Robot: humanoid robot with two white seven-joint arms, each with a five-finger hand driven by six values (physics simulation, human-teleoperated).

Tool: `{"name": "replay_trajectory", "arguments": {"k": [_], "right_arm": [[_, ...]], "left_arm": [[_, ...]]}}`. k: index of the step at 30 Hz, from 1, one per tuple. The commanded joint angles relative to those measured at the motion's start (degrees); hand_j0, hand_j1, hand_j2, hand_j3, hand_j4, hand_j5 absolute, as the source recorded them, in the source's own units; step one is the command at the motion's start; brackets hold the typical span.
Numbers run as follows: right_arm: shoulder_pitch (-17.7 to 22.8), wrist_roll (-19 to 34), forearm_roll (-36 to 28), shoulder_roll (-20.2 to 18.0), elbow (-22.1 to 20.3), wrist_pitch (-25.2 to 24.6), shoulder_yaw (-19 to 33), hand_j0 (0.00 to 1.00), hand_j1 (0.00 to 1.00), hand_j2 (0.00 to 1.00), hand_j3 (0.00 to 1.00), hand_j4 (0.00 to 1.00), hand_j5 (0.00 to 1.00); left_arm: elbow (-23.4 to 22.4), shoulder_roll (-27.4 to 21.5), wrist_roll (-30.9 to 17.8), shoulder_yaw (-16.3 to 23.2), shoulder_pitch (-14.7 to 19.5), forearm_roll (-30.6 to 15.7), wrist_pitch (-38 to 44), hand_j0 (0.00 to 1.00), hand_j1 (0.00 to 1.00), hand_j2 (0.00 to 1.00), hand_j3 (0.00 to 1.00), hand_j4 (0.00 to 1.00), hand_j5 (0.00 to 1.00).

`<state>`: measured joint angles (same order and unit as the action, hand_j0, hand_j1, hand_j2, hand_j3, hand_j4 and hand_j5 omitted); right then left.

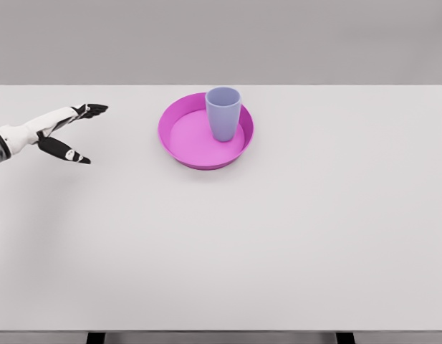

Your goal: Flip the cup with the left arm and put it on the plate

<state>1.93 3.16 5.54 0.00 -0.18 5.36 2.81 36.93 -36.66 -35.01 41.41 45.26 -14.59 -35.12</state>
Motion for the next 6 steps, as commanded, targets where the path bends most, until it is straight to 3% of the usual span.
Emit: {"name": "replay_trajectory", "arguments": {"k": [1, 6], "right_arm": [[0.00, 0.01, 0.00, 0.00, 0.00, 0.00, 0.00, 1.00, 1.00, 1.00, 1.00, 1.00, 1.00], [0.00, 0.01, 0.00, 0.00, 0.00, 0.00, 0.00, 1.00, 1.00, 1.00, 1.00, 1.00, 1.00]], "left_arm": [[0.07, -0.16, 0.01, -0.28, 0.00, -0.44, 0.12, 1.00, 1.00, 1.00, 1.00, 1.00, 1.00], [-0.02, -0.16, 0.01, -0.28, 0.00, -0.44, 0.12, 1.00, 1.00, 1.00, 1.00, 1.00, 1.00]]}}
